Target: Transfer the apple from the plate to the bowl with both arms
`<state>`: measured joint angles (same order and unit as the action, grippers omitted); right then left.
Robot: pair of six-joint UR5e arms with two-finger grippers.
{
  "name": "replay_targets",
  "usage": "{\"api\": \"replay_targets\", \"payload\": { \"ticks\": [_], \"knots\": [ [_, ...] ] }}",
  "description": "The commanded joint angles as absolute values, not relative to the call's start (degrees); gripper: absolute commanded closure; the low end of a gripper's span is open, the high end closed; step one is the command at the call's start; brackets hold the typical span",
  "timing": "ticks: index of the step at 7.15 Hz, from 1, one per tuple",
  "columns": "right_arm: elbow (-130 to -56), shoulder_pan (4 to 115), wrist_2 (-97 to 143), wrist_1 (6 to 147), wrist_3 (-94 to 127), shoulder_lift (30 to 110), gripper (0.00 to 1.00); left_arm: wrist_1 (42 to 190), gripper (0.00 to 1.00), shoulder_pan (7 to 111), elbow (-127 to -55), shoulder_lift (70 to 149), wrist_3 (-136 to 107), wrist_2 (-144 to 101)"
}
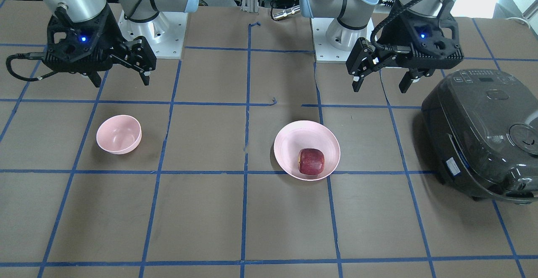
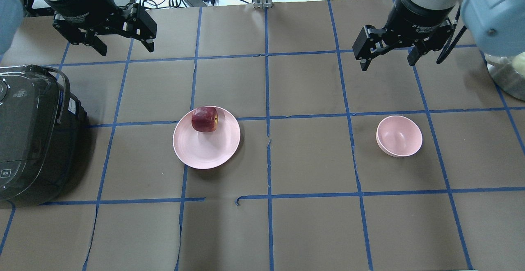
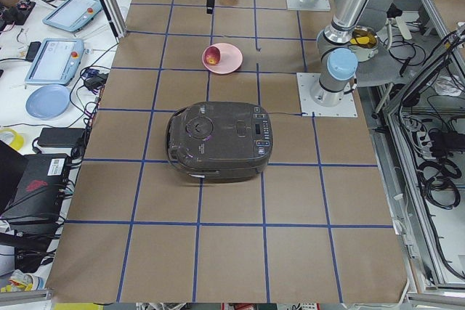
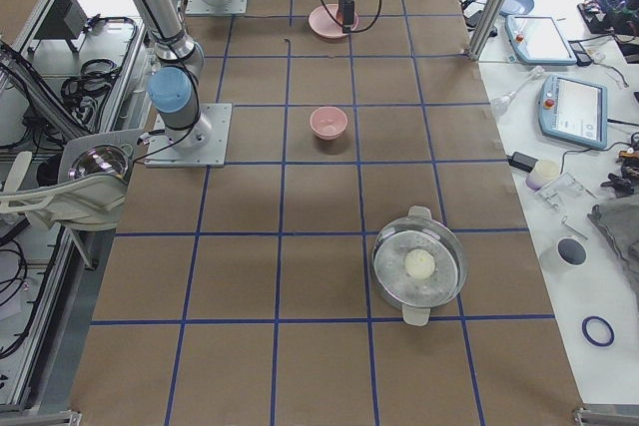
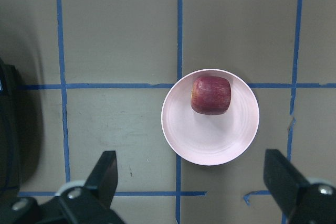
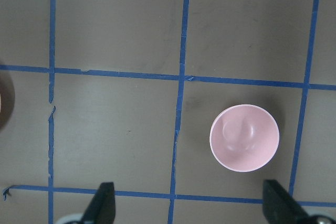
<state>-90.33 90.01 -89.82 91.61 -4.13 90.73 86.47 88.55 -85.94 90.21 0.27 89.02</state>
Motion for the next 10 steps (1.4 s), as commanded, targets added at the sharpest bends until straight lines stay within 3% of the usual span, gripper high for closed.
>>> {"api": "replay_targets", "payload": {
  "ticks": [1, 10],
  "knots": [
    [-90.4, 89.9, -89.9, 91.6, -4.1, 90.7, 0.0, 86.5, 0.0, 88.4, -86.0, 90.2, 0.3, 88.9],
    [-90.1, 90.1, -89.8, 91.7, -4.1, 90.7, 0.0, 86.3, 0.0, 88.6, -86.4, 90.2, 0.2, 88.2]
  ]
}}
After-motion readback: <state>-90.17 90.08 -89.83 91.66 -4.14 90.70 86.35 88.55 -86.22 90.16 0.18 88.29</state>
